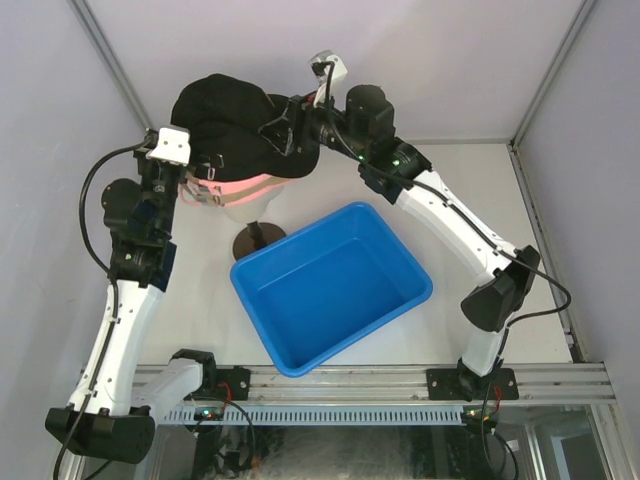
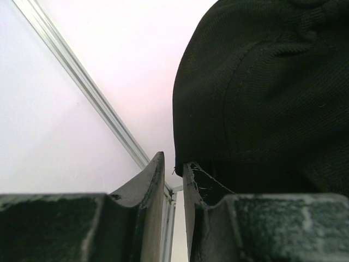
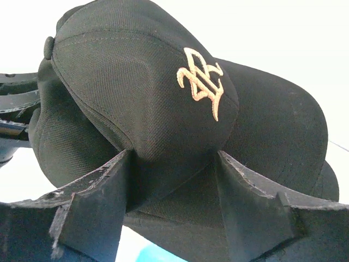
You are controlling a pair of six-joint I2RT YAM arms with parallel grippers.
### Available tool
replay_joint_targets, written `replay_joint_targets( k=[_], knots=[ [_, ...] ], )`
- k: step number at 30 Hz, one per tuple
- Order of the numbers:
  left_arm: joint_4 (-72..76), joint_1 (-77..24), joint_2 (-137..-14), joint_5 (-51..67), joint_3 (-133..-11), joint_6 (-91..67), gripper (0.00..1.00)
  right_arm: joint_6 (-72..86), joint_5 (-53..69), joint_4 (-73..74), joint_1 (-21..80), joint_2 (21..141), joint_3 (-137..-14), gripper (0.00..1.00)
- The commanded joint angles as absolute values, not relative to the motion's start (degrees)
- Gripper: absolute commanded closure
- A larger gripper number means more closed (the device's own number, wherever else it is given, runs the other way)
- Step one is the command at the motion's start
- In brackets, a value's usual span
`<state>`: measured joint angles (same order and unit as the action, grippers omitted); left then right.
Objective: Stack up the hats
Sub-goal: Stack the hat on the hat.
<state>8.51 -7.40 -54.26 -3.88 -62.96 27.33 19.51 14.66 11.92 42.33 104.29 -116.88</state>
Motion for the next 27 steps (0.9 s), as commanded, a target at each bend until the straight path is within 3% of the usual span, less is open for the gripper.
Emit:
replay_joint_targets(
  k=[1,15,20,23,27],
  knots=[
    [6.3,-7.7,-54.4,-5.0,-64.9,25.6,0.76,19.5,17.3,17.4,42.2,101.0,-113.7,0.39],
    [5.0,-7.7,-56.8,-4.6,-67.0,25.6,0.76,34.0,25.2,-0.4,32.0,92.7,-97.5,0.25],
    [4.5,-7.8,-57.3,-4.2,-67.5,25.6,0.76,40.1,30.5,-5.3,27.5,96.3,-97.7,0.33],
    [4.3,-7.8,-57.3,-4.2,-67.4,26.0,0.76,42.7,32.9,-7.1,26.4,98.5,-99.0,0.46],
    [4.3,-7.8,-57.2,-4.3,-67.0,26.6,0.76,42.7,35.5,-8.4,25.9,101.1,-101.4,0.47]
  ],
)
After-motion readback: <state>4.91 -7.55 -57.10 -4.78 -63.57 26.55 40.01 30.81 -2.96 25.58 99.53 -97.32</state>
